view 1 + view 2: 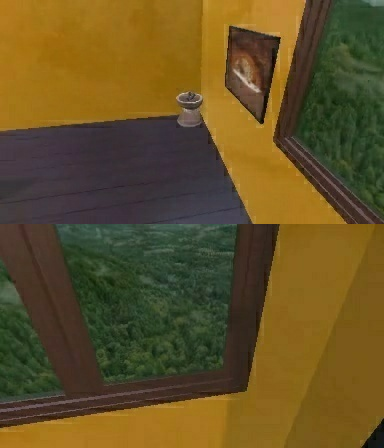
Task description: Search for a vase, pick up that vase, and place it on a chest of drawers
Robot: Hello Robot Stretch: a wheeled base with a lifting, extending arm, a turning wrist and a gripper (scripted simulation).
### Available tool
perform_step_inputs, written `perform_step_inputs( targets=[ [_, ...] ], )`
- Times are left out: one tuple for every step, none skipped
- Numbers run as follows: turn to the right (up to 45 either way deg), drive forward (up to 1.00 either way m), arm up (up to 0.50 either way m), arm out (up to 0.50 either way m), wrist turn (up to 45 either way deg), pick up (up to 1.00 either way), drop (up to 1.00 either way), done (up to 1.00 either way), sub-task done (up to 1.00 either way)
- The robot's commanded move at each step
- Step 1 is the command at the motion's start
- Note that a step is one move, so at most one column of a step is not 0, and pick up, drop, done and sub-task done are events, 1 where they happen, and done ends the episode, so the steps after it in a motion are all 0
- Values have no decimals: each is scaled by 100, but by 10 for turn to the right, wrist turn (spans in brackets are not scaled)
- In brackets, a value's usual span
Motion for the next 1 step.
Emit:
perform_step_inputs(
  targets=[
    [0,25,0,0,0,0,0,0,0]
  ],
)
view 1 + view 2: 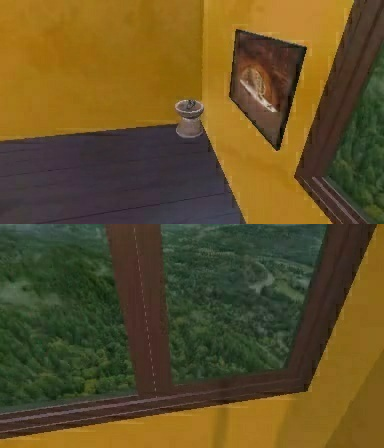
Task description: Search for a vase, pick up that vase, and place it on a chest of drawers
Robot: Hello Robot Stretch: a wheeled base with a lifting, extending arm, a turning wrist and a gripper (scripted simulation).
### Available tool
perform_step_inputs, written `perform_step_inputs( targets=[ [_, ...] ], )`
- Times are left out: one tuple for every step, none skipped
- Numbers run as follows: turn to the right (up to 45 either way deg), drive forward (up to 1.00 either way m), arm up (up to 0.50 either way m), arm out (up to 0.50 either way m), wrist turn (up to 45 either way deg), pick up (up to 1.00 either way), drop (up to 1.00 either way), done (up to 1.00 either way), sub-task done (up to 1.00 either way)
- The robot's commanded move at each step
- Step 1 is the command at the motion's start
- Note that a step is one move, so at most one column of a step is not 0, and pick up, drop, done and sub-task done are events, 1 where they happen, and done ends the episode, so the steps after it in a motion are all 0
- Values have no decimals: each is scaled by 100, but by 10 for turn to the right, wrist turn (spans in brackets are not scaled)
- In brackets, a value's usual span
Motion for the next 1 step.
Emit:
perform_step_inputs(
  targets=[
    [-450,0,0,0,0,0,0,0,0]
  ],
)
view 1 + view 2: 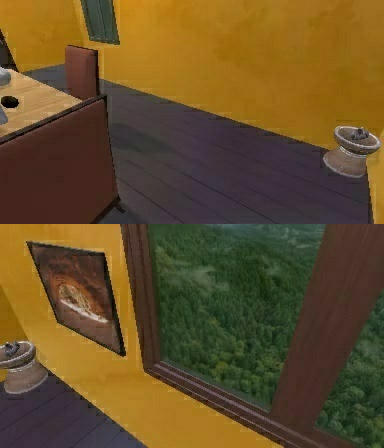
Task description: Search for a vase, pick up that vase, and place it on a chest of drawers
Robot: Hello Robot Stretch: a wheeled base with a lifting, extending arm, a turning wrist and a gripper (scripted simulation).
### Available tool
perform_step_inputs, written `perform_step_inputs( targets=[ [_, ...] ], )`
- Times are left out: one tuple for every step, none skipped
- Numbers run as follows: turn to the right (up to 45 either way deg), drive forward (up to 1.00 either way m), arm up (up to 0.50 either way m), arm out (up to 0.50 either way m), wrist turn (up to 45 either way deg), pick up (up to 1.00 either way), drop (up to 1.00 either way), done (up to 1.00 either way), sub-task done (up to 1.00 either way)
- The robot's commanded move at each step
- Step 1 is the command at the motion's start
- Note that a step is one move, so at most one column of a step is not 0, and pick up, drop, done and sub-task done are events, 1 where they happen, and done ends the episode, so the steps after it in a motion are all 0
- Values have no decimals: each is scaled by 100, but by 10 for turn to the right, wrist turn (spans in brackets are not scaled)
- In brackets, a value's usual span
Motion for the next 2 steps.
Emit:
perform_step_inputs(
  targets=[
    [-30,0,0,0,0,0,0,0,0],
    [0,75,0,0,0,0,0,0,0]
  ],
)
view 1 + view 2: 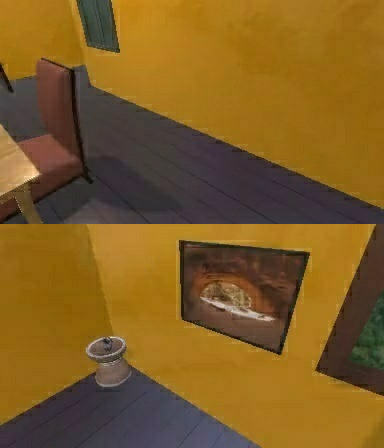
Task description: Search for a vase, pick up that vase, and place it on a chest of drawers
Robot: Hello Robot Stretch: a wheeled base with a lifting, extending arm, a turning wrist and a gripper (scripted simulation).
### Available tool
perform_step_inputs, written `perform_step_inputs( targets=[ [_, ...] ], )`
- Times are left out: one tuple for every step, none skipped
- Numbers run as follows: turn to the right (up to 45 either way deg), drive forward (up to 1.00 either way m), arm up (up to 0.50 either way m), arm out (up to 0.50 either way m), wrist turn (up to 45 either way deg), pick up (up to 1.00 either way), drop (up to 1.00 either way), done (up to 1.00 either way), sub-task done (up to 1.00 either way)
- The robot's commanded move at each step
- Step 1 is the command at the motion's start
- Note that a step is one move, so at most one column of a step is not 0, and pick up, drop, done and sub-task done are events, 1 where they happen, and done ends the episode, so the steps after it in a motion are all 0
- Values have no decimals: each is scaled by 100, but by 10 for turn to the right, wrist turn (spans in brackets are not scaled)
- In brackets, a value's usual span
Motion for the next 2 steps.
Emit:
perform_step_inputs(
  targets=[
    [450,0,0,0,0,0,0,0,0],
    [180,0,0,0,0,0,0,0,0]
  ],
)
